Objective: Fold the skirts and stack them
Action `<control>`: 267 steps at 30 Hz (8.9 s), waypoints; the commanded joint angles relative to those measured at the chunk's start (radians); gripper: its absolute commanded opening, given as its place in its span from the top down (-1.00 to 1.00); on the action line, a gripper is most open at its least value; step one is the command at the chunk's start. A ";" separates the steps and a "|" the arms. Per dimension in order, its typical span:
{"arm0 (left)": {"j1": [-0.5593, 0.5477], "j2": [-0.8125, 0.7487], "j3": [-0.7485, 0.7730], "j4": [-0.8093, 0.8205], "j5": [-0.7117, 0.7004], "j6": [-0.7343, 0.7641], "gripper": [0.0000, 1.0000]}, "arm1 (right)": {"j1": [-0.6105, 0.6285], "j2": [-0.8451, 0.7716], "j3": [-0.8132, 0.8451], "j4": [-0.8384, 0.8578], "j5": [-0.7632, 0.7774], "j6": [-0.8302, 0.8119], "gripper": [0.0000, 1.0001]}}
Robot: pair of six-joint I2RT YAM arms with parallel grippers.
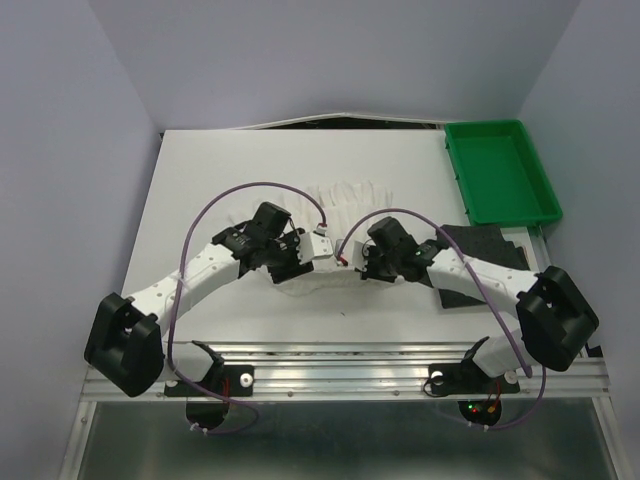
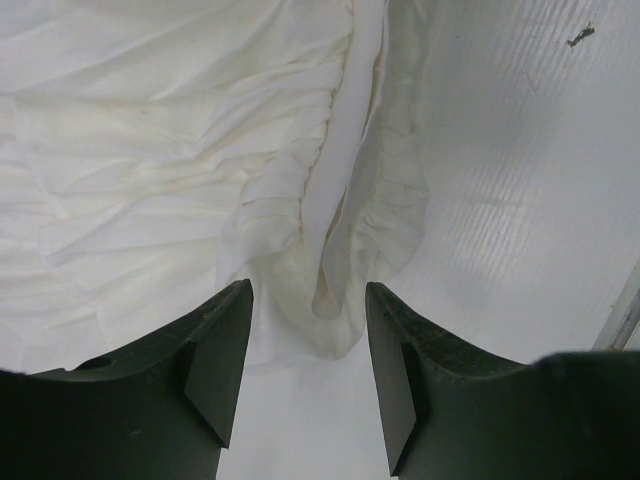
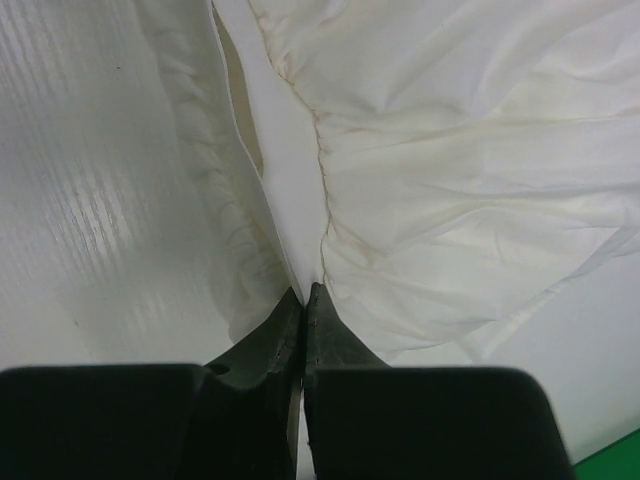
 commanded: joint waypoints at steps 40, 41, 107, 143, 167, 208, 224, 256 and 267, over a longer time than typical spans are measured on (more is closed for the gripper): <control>0.069 -0.072 -0.031 0.111 0.089 -0.063 1.00 | -0.003 -0.123 0.015 -0.003 0.118 0.039 0.99; 0.070 -0.072 -0.015 0.094 0.079 -0.083 1.00 | -0.003 -0.128 0.025 -0.006 0.125 0.039 0.99; 0.314 0.393 0.888 0.463 -0.240 -0.250 1.00 | -0.374 0.585 1.205 0.397 0.385 -0.030 0.99; 0.201 0.065 -0.314 0.888 -0.249 0.287 1.00 | -0.121 0.405 -0.341 1.603 0.190 -0.483 0.99; -0.043 -0.468 -0.405 0.153 -0.063 0.129 0.03 | 0.207 -0.290 -0.218 0.425 0.217 -0.102 -0.88; 0.043 0.097 -0.222 0.044 0.018 -0.012 0.42 | -0.097 0.448 0.429 -0.060 -0.002 0.340 -0.42; 0.144 -0.014 0.020 0.030 0.056 -0.118 0.17 | -0.376 0.434 0.698 -0.180 -0.038 0.375 -0.46; 0.193 0.026 0.014 0.061 0.049 -0.111 0.18 | -0.388 0.739 1.012 -0.437 -0.428 0.403 0.37; 0.193 0.037 0.020 0.065 0.061 -0.120 0.17 | -0.388 0.633 0.987 -0.448 -0.384 0.409 0.24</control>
